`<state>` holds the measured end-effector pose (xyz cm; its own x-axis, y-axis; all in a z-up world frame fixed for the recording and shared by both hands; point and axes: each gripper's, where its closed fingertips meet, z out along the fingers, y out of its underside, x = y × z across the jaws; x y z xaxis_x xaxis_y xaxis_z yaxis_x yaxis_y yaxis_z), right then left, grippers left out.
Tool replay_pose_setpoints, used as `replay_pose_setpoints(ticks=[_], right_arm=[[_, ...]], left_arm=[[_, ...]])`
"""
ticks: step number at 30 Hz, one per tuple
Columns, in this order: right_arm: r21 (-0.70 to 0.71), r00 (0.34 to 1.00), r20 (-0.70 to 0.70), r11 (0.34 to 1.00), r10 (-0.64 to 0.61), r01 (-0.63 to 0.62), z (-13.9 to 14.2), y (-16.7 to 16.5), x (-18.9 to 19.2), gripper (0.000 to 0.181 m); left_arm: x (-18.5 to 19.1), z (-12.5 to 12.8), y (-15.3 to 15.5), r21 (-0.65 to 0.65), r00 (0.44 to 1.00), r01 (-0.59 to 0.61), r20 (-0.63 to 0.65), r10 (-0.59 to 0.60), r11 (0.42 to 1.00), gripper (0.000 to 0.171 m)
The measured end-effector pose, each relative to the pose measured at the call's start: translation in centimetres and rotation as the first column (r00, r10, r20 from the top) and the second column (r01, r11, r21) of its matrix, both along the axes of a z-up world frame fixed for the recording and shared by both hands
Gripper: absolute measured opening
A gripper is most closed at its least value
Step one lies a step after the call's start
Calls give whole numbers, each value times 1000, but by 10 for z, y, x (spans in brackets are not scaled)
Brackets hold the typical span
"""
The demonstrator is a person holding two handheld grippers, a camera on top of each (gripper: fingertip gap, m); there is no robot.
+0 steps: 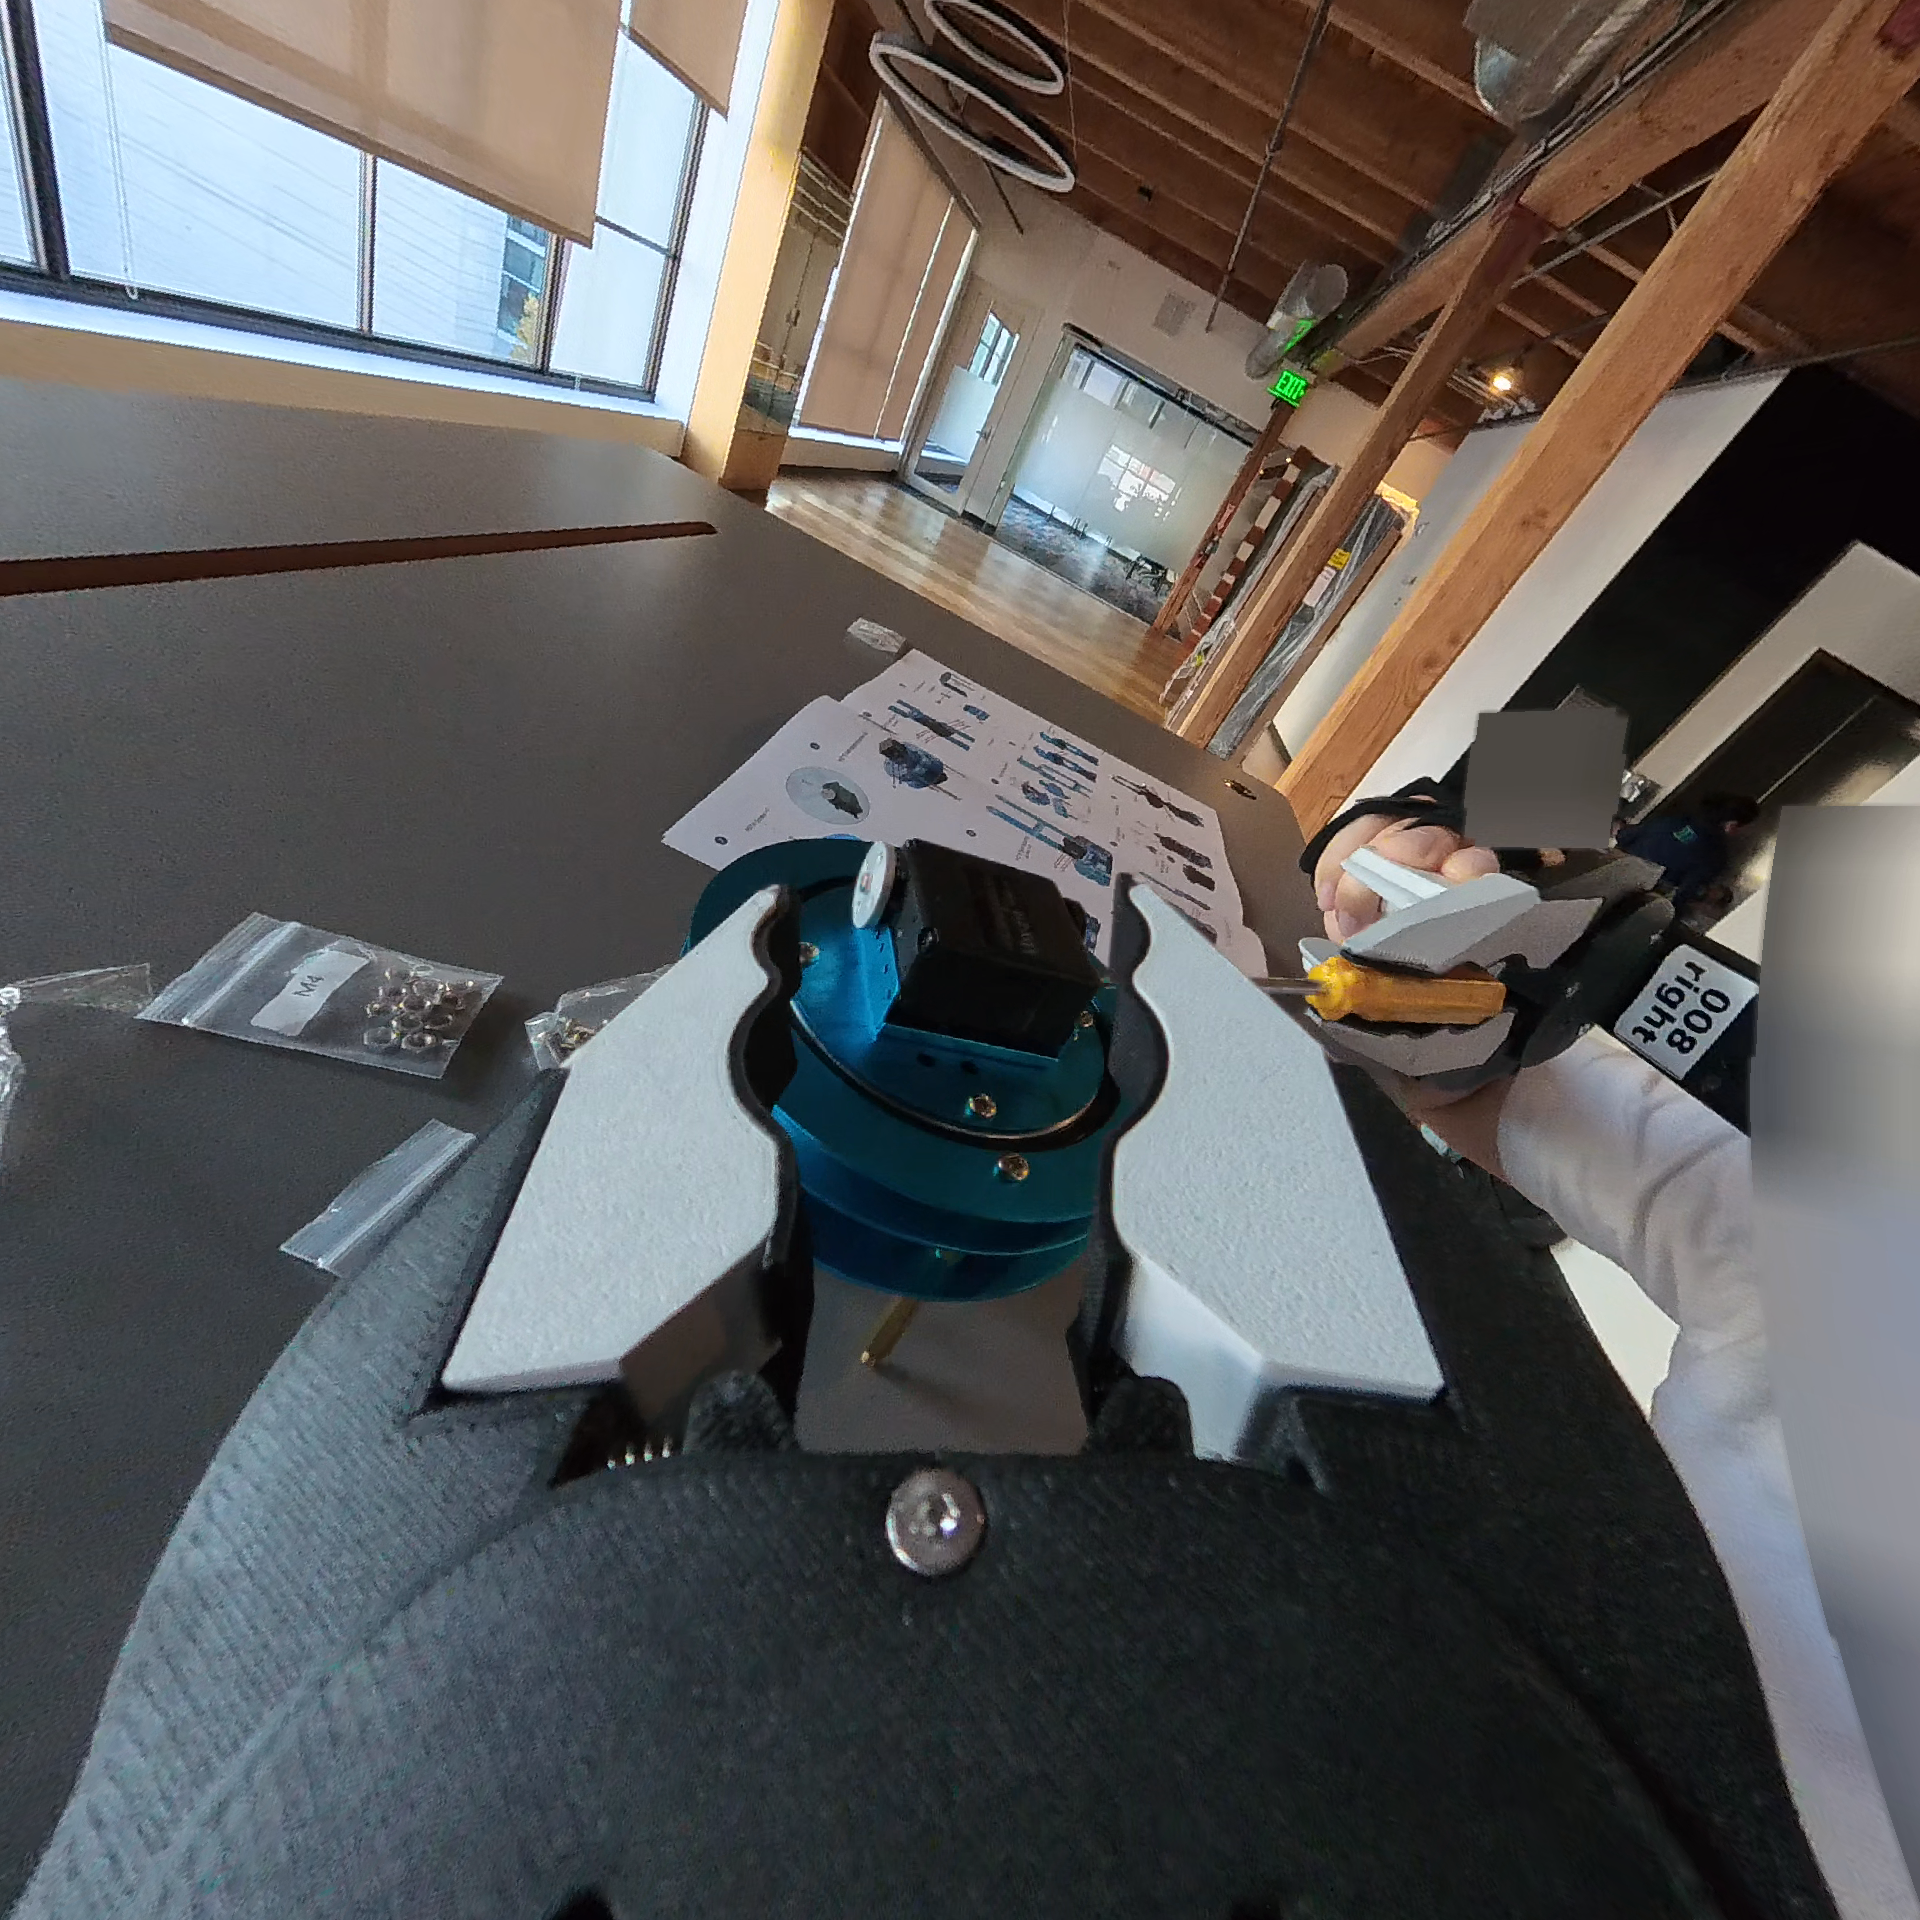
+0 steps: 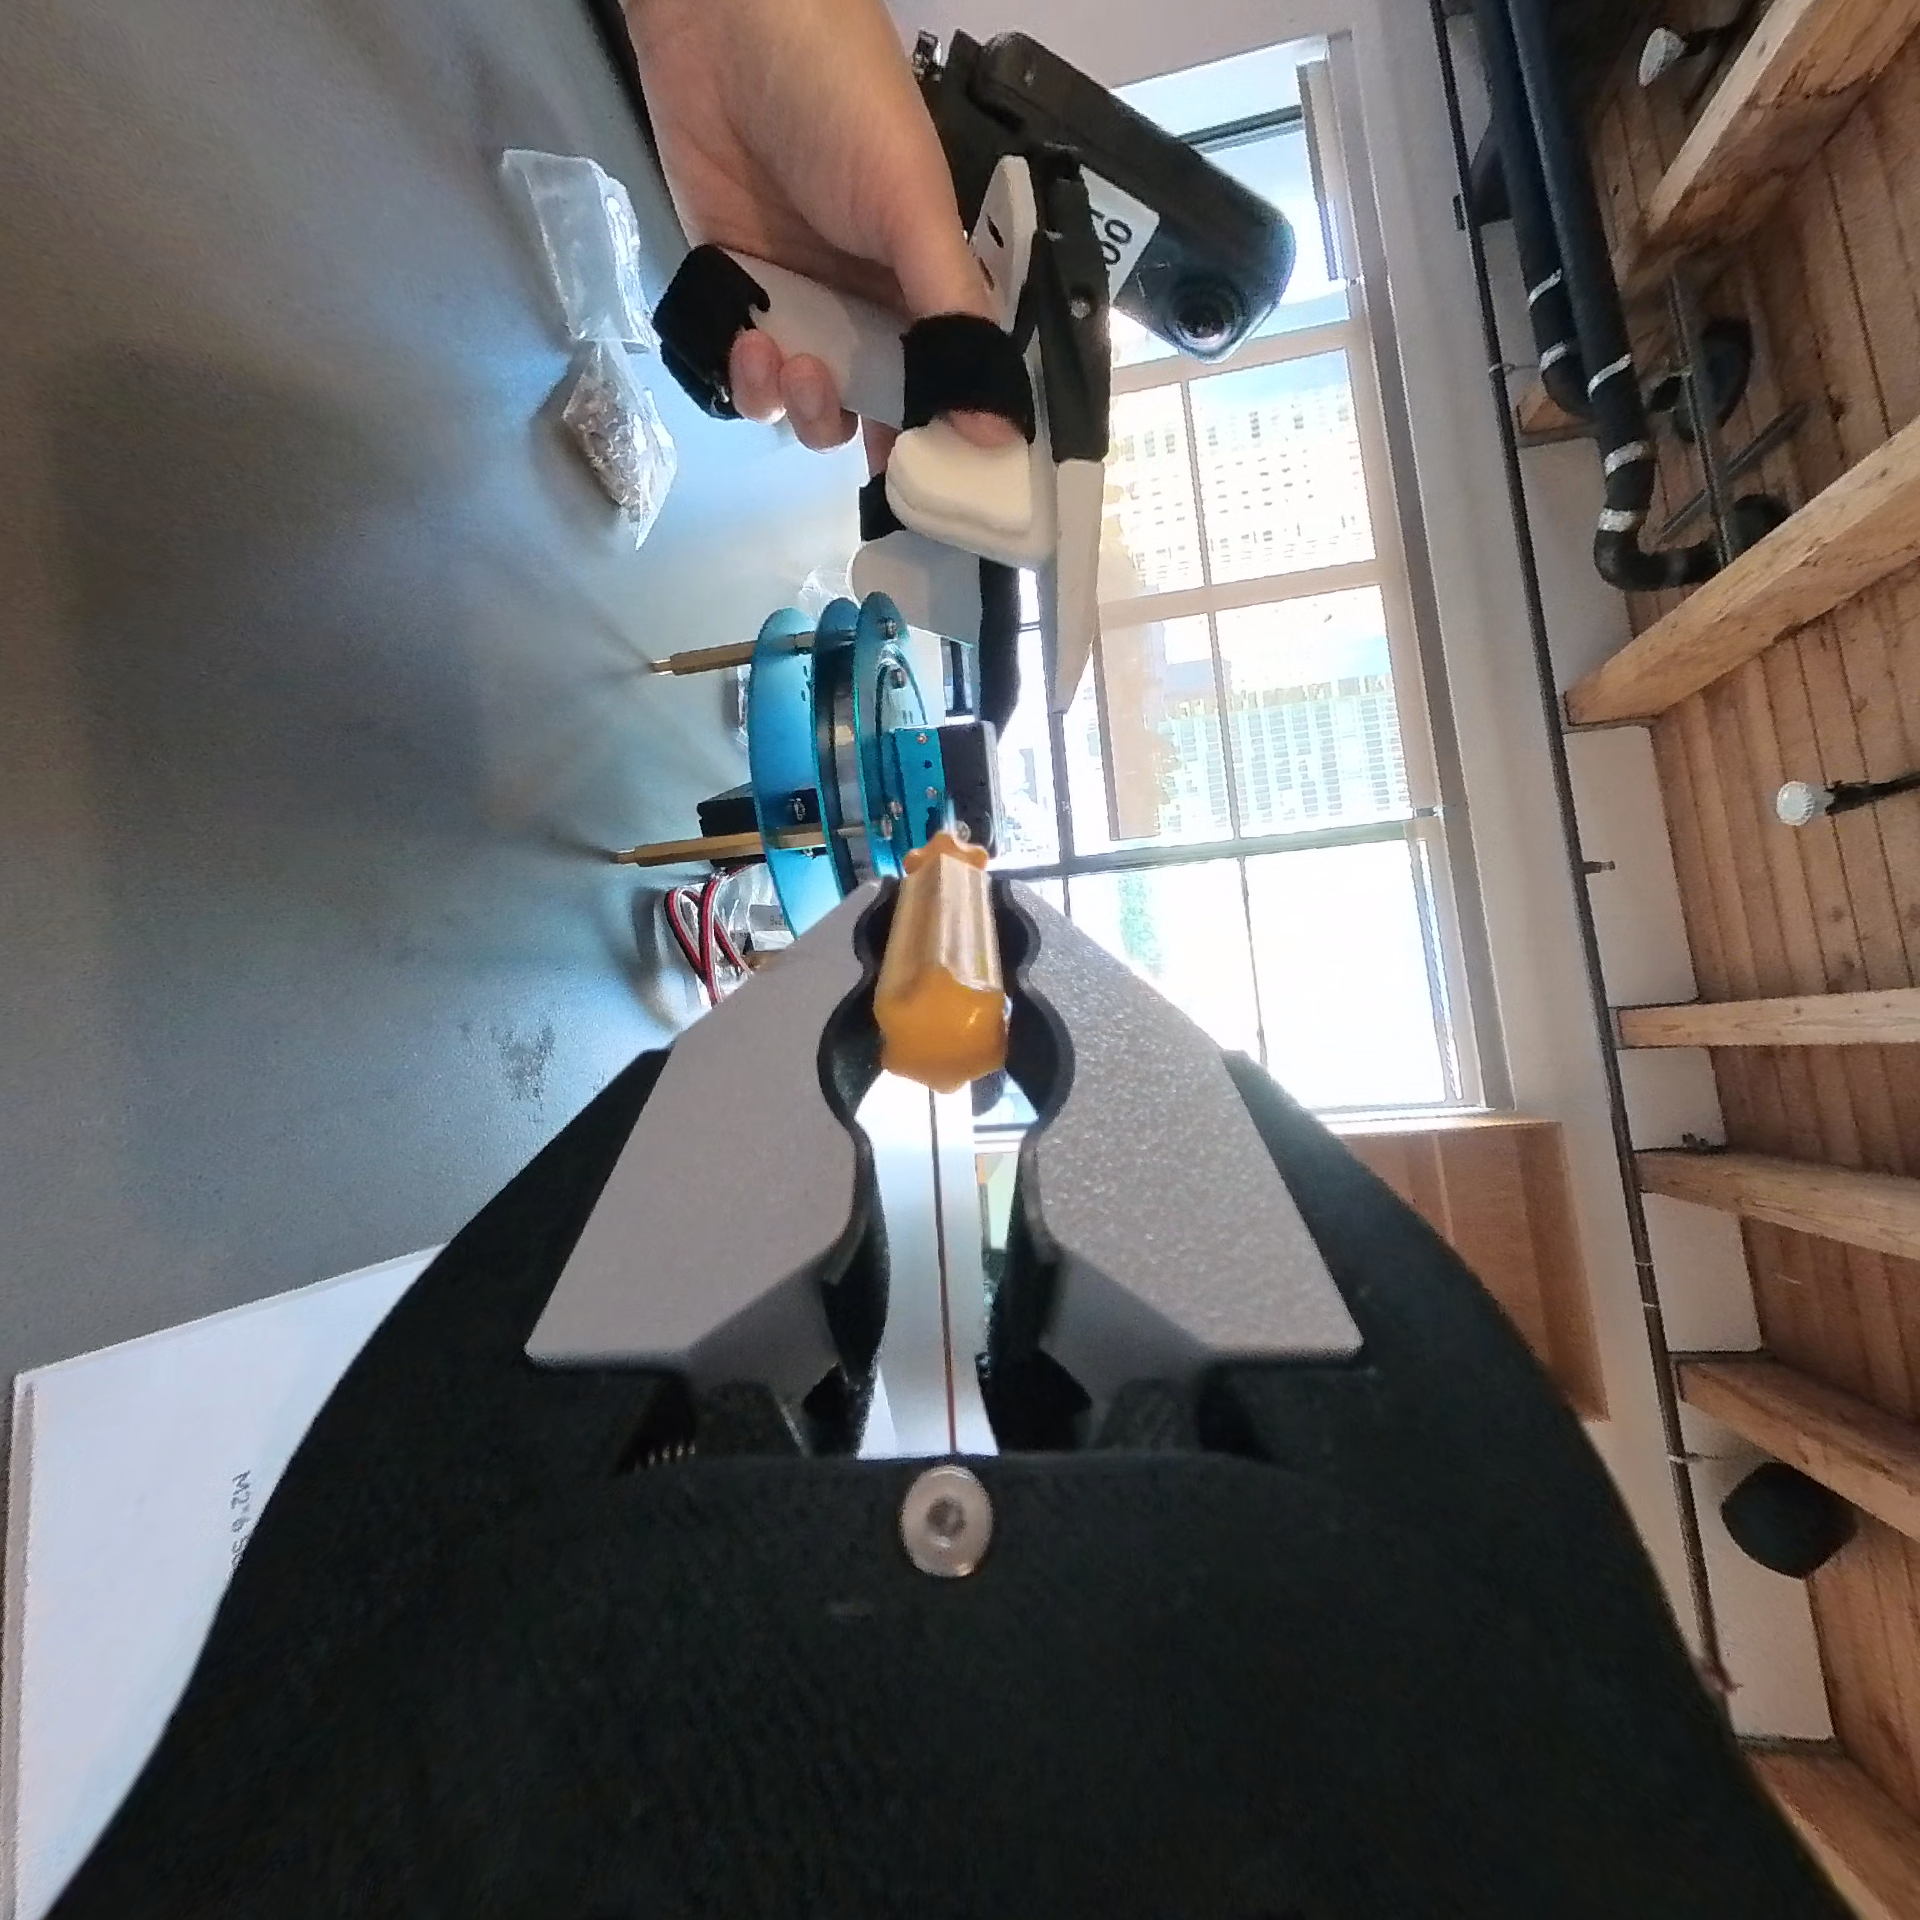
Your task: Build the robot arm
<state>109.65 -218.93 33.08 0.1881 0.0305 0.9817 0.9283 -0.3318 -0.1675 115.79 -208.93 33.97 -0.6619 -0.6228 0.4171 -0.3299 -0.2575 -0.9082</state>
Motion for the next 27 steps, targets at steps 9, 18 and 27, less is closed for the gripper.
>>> replay_pose_setpoints(ticks=[9,18,27], right_arm=[[-15,1000,11,1000,4,-4,-3,2,2,16],[-19,1000,11,1000,2,-2,-4,4,3,16],[-18,1000,10,1000,2,-1,-3,4,4,16]], left_arm=[[1,-1,-2,-2,1000,4,-9,-4,1000,59],[0,2,1,-19,1000,3,-4,-3,1000,59],[1,0,0,-17,1000,6,-8,-6,1000,59]])
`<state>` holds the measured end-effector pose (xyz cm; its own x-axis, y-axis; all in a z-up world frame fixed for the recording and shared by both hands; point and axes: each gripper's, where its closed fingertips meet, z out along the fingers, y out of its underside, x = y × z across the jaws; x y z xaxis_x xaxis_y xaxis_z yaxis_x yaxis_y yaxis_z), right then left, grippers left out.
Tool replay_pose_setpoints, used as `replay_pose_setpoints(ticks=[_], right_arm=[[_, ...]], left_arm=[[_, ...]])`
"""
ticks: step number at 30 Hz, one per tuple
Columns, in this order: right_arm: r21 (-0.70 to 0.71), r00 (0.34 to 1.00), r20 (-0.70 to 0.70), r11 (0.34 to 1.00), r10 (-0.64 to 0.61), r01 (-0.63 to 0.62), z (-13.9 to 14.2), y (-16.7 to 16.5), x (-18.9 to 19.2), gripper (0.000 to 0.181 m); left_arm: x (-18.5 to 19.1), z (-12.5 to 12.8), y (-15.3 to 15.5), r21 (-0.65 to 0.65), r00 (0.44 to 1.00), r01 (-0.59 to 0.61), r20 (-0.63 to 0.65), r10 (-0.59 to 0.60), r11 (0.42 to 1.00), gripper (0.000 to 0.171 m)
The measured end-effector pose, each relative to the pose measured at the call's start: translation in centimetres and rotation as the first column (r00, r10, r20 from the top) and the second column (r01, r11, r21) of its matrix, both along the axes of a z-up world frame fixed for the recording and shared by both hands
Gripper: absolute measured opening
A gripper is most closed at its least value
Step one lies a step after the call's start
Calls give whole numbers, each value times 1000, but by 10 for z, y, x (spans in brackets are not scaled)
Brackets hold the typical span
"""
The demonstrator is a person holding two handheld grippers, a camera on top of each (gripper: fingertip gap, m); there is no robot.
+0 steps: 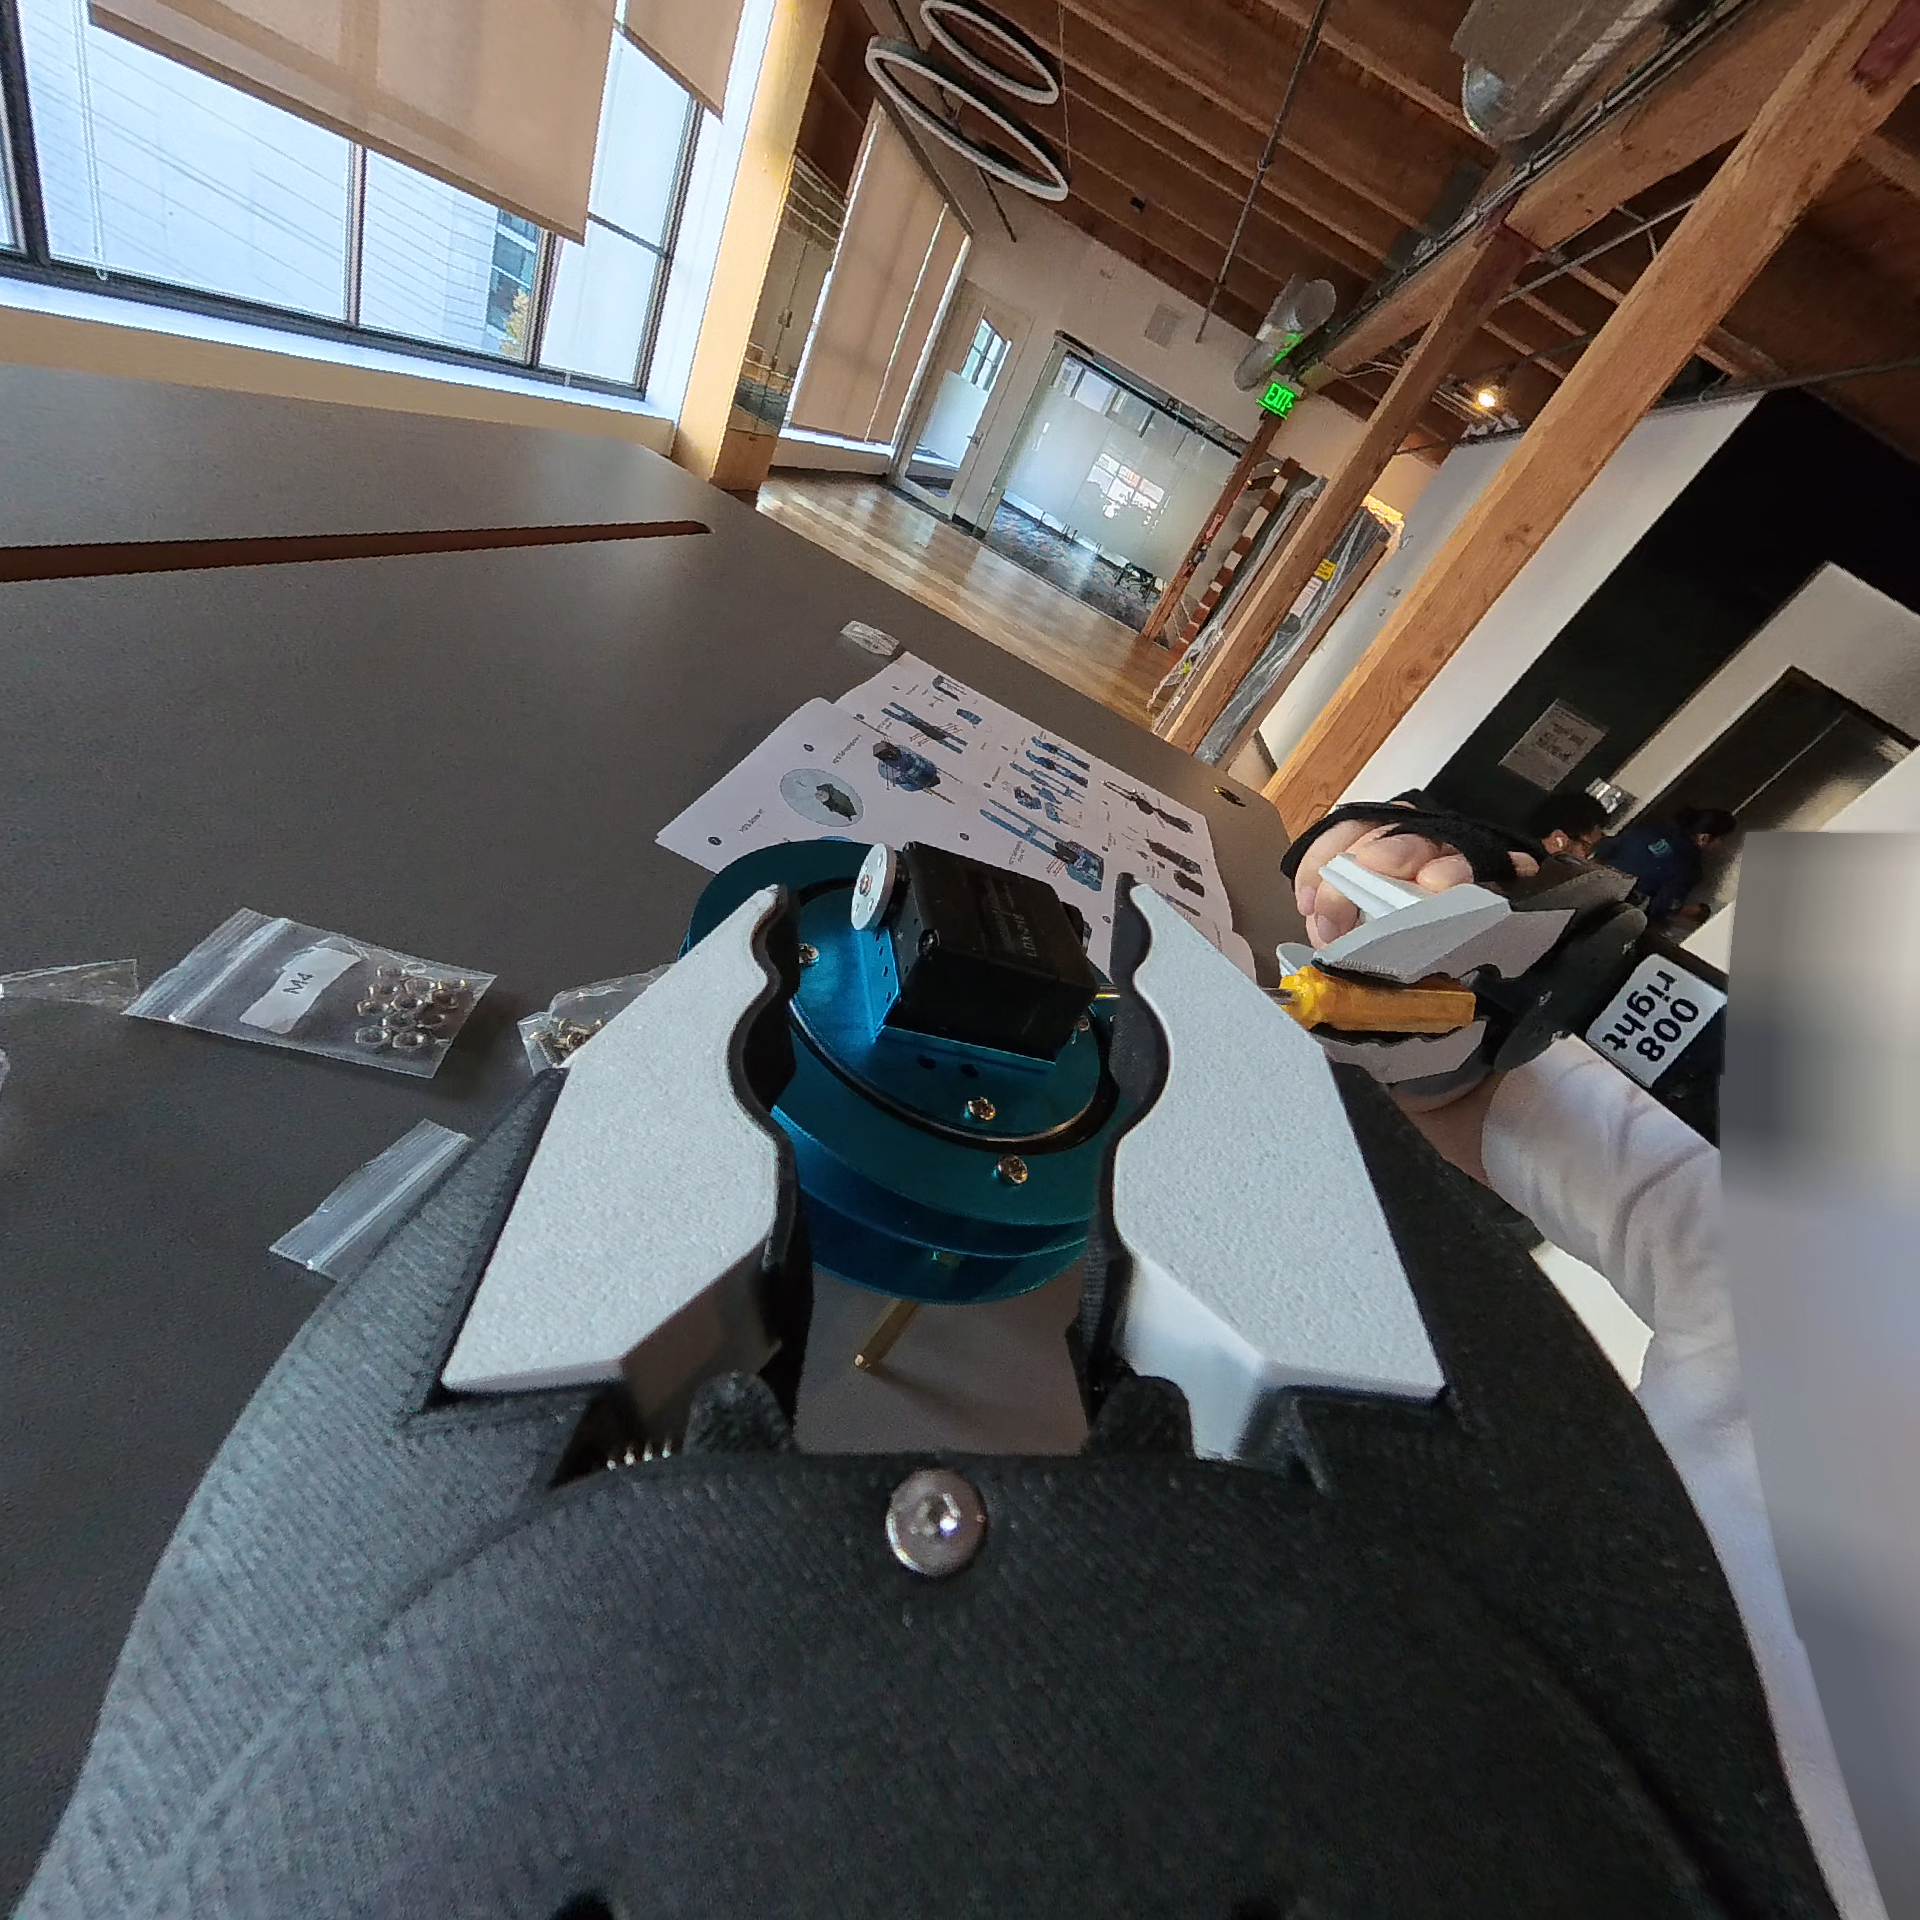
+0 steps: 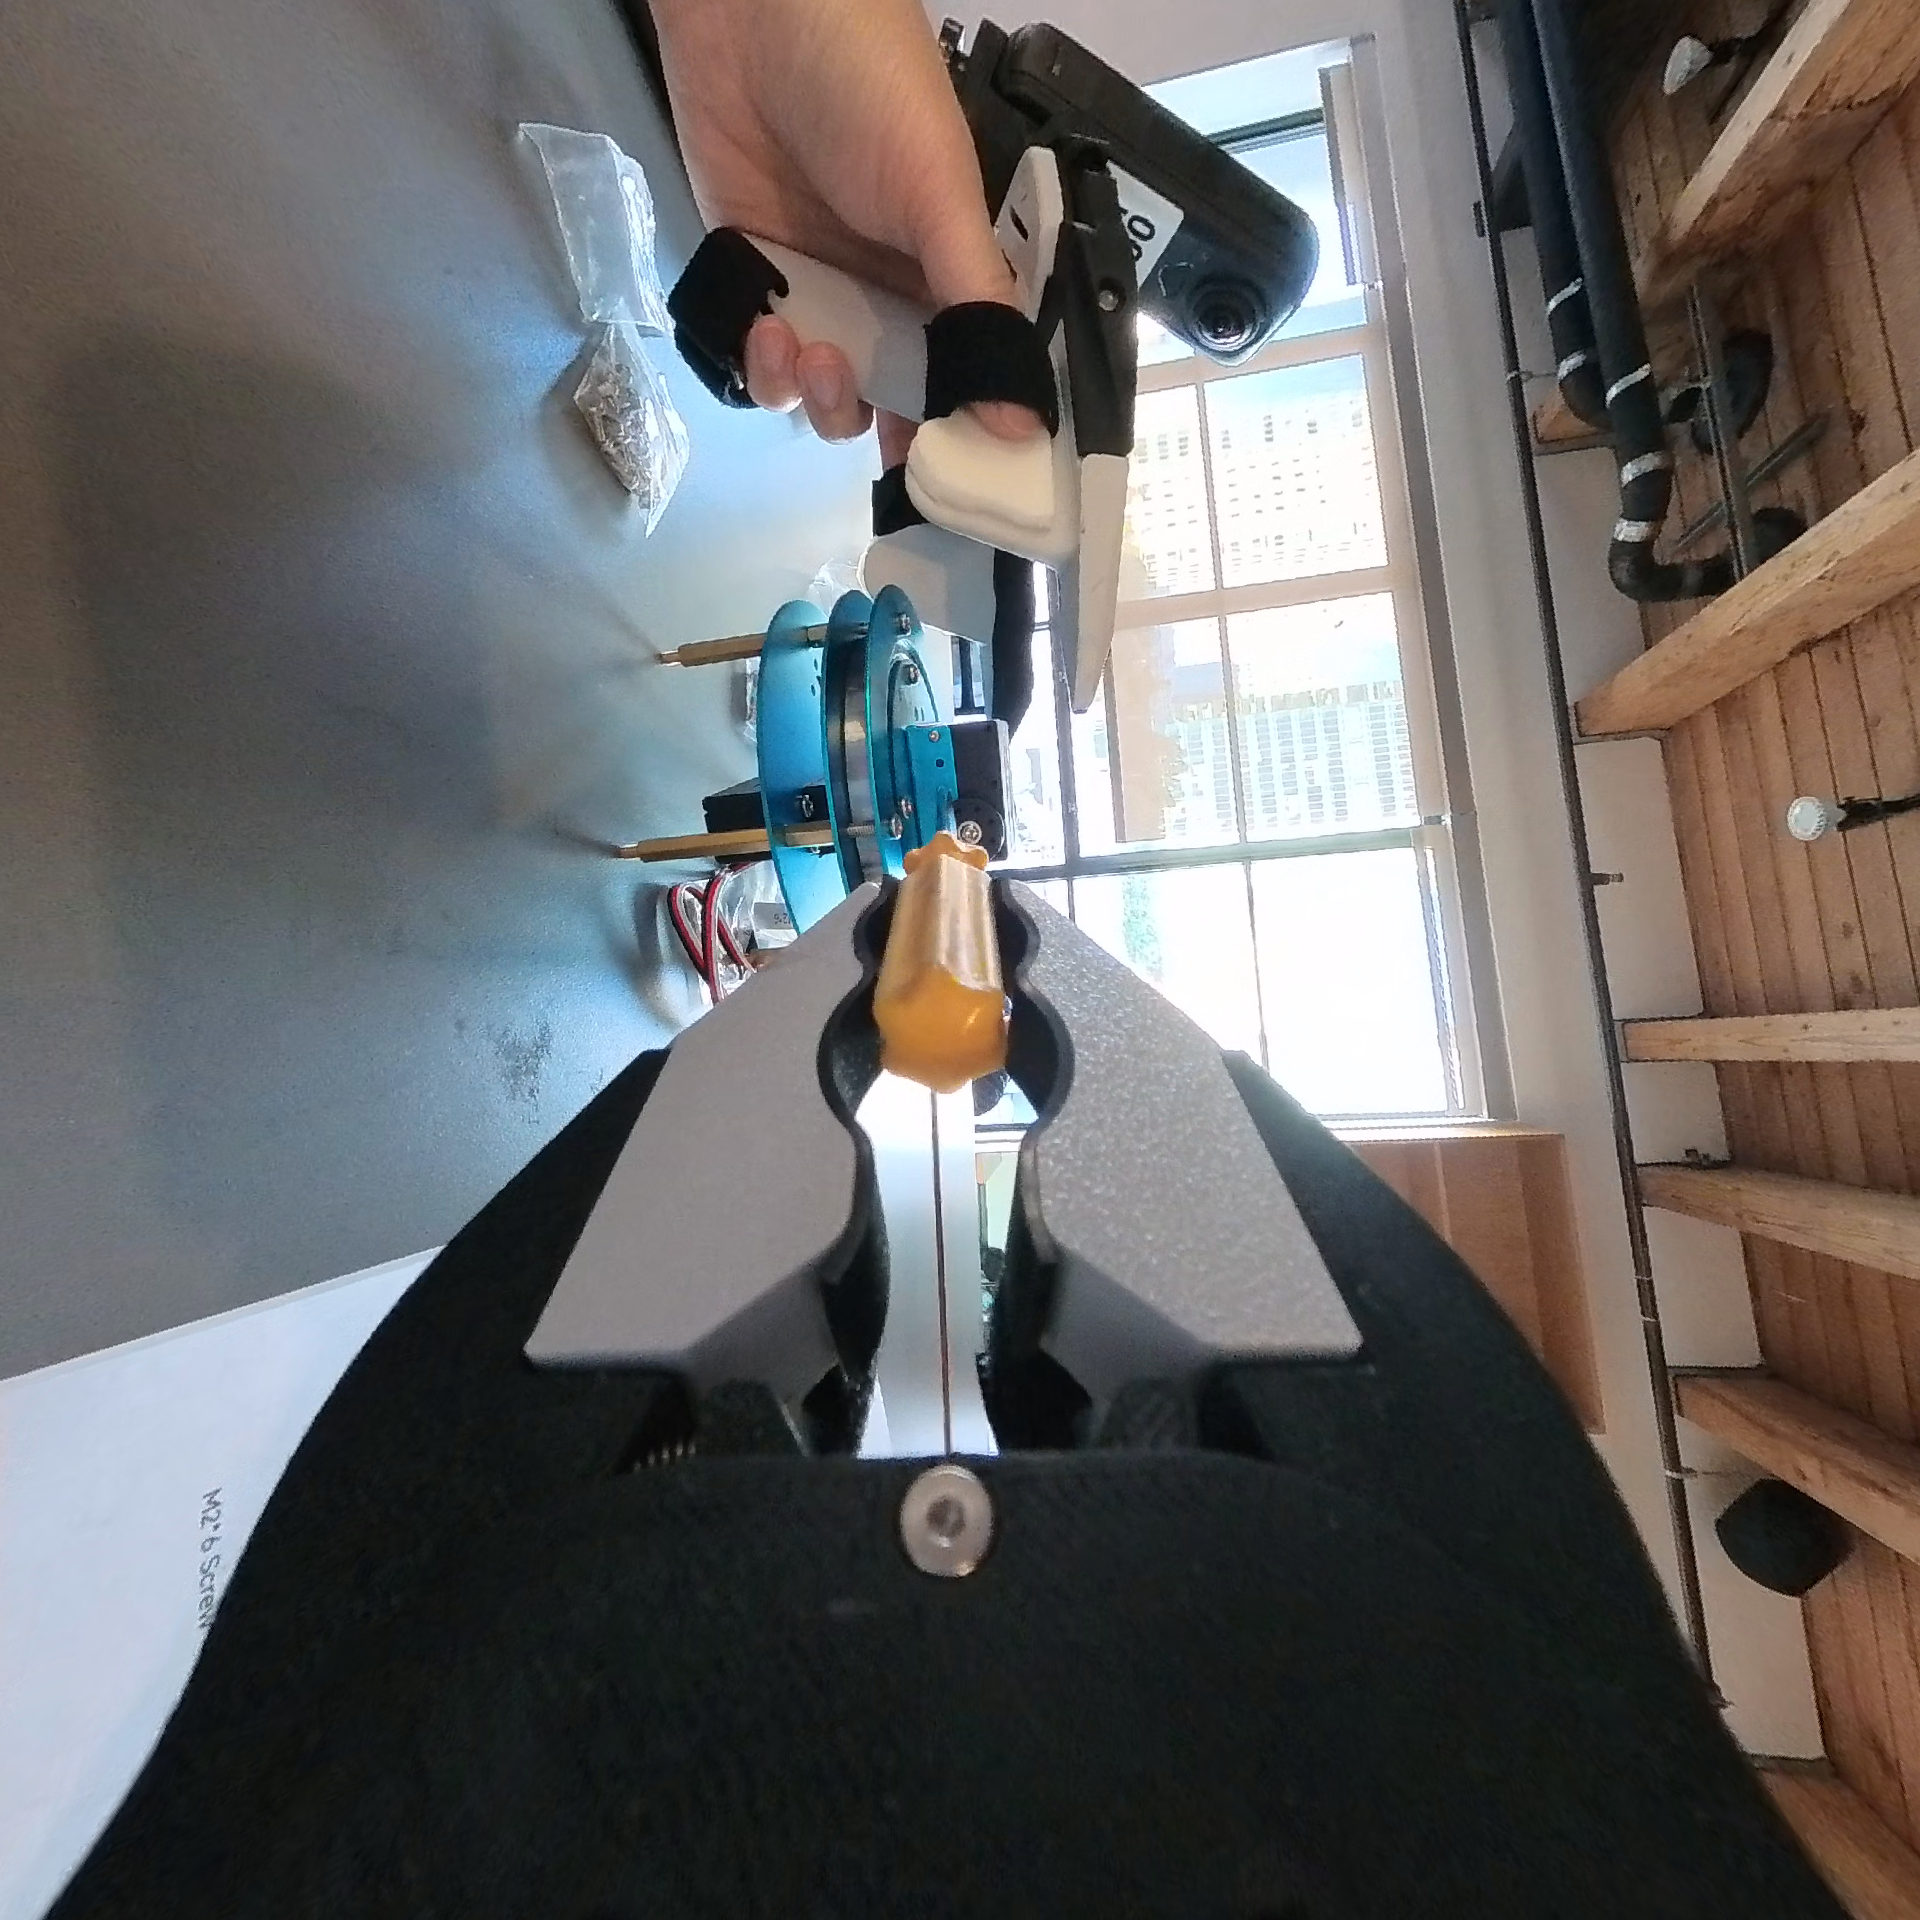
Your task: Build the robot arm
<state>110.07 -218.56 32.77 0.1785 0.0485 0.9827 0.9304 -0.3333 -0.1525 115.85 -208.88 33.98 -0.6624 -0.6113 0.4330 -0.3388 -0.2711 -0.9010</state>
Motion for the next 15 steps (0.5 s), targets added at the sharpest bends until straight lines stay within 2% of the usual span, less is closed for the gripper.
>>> replay_pose_setpoints(ticks=[15], right_arm=[[-20,999,40,1000,2,-2,0,0,0,16]], left_arm=[[0,2,1,-7,1000,1,7,-1,1000,59]])
